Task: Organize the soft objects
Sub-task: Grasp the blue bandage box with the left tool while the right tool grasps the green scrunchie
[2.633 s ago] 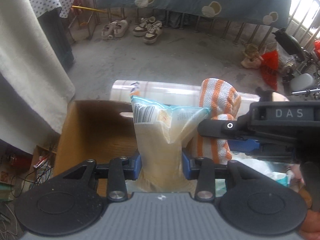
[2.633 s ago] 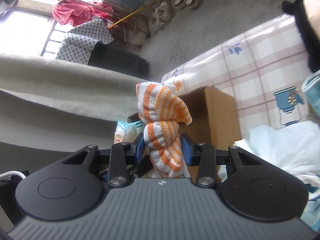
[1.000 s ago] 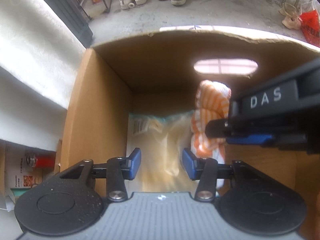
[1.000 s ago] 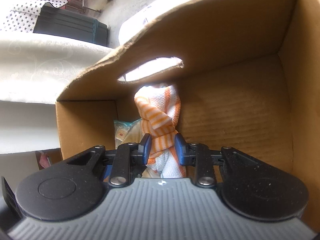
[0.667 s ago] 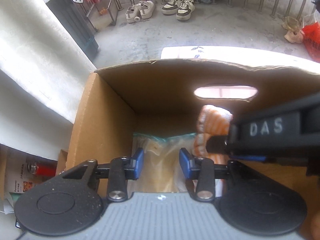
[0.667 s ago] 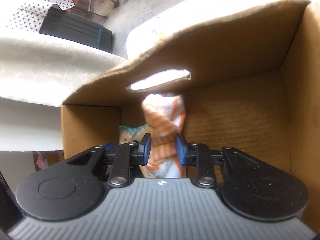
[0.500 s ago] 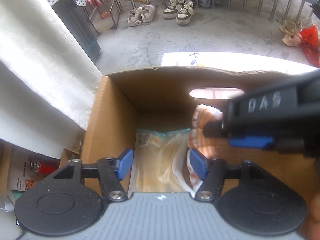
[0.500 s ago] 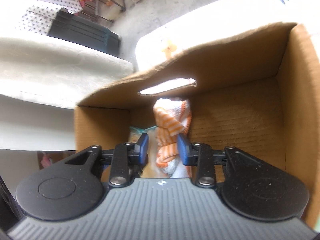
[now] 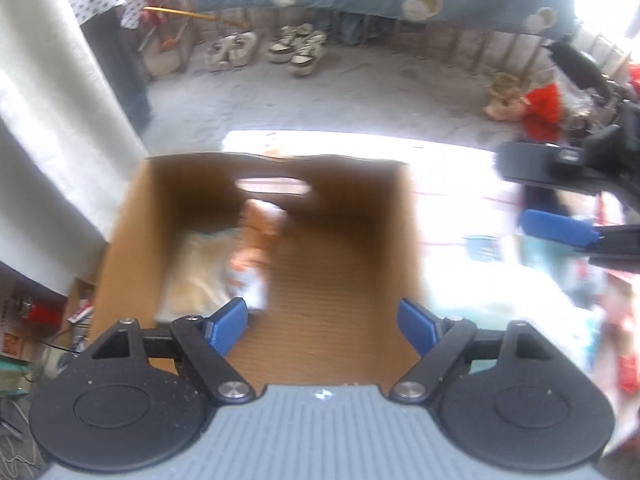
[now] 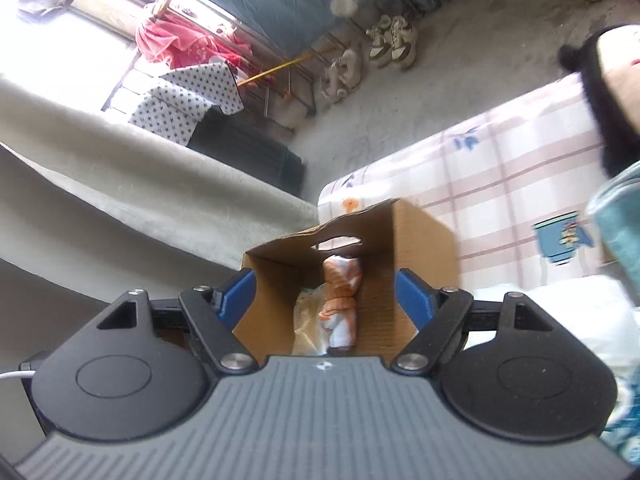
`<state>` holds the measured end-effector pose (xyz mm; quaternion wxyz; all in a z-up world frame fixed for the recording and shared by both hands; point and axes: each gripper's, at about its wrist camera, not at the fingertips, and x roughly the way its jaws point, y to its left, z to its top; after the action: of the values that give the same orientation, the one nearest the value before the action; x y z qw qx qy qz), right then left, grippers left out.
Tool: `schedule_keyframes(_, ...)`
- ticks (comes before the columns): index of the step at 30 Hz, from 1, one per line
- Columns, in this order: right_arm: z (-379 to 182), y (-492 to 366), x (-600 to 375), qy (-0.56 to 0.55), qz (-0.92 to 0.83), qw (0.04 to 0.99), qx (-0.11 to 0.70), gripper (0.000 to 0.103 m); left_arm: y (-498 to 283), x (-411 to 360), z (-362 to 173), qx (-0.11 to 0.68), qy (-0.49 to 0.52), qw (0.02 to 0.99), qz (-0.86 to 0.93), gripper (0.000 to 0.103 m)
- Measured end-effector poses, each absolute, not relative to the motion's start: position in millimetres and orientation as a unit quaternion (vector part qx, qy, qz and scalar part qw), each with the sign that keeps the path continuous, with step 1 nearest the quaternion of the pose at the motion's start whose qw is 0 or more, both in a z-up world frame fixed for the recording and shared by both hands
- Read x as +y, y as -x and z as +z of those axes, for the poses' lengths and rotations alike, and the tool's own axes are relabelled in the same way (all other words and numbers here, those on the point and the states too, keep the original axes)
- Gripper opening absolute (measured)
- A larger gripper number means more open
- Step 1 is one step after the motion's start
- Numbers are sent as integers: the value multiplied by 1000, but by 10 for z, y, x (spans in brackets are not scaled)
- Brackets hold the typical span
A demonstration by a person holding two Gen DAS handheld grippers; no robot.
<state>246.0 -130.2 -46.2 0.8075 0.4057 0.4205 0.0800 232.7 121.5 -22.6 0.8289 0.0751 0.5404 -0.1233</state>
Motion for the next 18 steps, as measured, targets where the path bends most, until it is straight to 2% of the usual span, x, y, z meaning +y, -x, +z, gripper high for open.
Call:
schedule_keyframes(3, -272, -1973, -1926, -390, 56, 820, 416, 77, -2041, 934, -108, 538, -71, 829, -137, 83)
schedule_keyframes(8, -207, -1214, -2812, -353, 3, 817, 456, 78, -1539, 446, 31, 552, -42, 818, -156, 83)
schedule_keyframes(14, -744, -651, -3098, -276, 22, 777, 565, 78, -885, -221, -150, 591, -50, 779, -204, 83)
schedule_keyframes(18, -1167, -598, -2861, -219, 74, 759, 609, 78, -518, -591, -622, 640, -56, 735, -217, 69)
